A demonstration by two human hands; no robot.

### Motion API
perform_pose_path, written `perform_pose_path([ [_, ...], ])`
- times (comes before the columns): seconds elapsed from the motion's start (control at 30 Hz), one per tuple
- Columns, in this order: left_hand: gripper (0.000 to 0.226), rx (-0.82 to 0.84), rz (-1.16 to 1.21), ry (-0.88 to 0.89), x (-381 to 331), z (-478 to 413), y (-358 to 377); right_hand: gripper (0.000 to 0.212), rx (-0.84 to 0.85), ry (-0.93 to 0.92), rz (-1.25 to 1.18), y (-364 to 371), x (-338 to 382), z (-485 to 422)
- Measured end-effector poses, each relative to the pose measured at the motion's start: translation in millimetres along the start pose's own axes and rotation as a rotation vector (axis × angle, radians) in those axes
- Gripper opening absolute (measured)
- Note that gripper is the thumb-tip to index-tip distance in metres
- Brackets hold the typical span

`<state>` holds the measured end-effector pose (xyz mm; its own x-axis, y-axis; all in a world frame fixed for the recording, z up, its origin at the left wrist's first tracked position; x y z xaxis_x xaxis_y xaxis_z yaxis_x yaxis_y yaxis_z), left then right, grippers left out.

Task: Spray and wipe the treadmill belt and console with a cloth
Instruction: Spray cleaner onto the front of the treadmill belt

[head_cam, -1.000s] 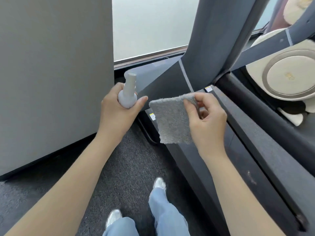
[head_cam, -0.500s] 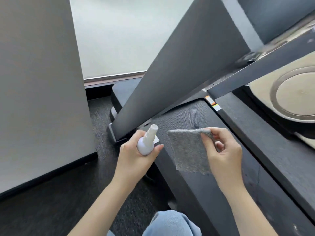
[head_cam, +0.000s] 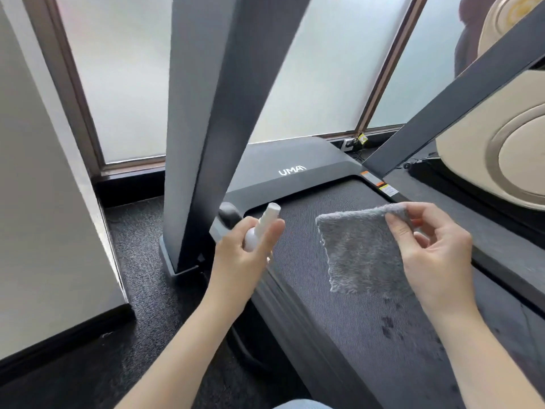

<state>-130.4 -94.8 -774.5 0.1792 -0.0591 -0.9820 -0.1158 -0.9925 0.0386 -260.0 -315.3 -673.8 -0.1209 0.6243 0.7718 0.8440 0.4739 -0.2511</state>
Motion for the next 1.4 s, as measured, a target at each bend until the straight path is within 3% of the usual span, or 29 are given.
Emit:
perform_pose_path([
  [0.3,0.048,0.004,-0.244,0.205,11.6,-49.6,49.6,0.009,-0.081,-0.016,-0.045,-45.0,-69.9,-22.9],
  [0.53,0.063,0.109,-0.772,0.416,13.1,-86.5,112.6,0.014,-0.191,0.055,-0.058,-90.0,-127.4,-45.0],
  [0.8,0.032,0.225,-0.889,0.45,40.8,-106.2,160.6,0.007,-0.228,0.186,-0.088,-101.7,-178.3,-53.6],
  [1.0,0.074,0.064,-0.968,0.561,29.6,-113.6,160.3,0.024,-0.214,0.261,-0.045,-100.8,-204.2,-55.3],
  [1.27,0.078,-0.099,-1.244,0.52,30.8,-142.7,152.9,0.006,-0.145,0.211,-0.076,-73.0,-205.2,-64.1],
  [1.4,0.081,-0.122,-1.338,0.454,43.1,-157.6,142.7,0.016,-0.075,0.178,-0.069,-52.3,-201.8,-68.1],
])
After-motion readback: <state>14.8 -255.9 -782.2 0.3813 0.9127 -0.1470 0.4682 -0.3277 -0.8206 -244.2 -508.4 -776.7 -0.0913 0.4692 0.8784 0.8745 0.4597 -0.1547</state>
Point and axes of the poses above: each hand's wrist, its own z-axis away from the middle knuckle, its own y-axis out of the palm, x = y × z, the point moved 10 cm from there along -z, towards the middle knuckle, and after that the axes turned 9 degrees about -x, right-handed, at the moved point
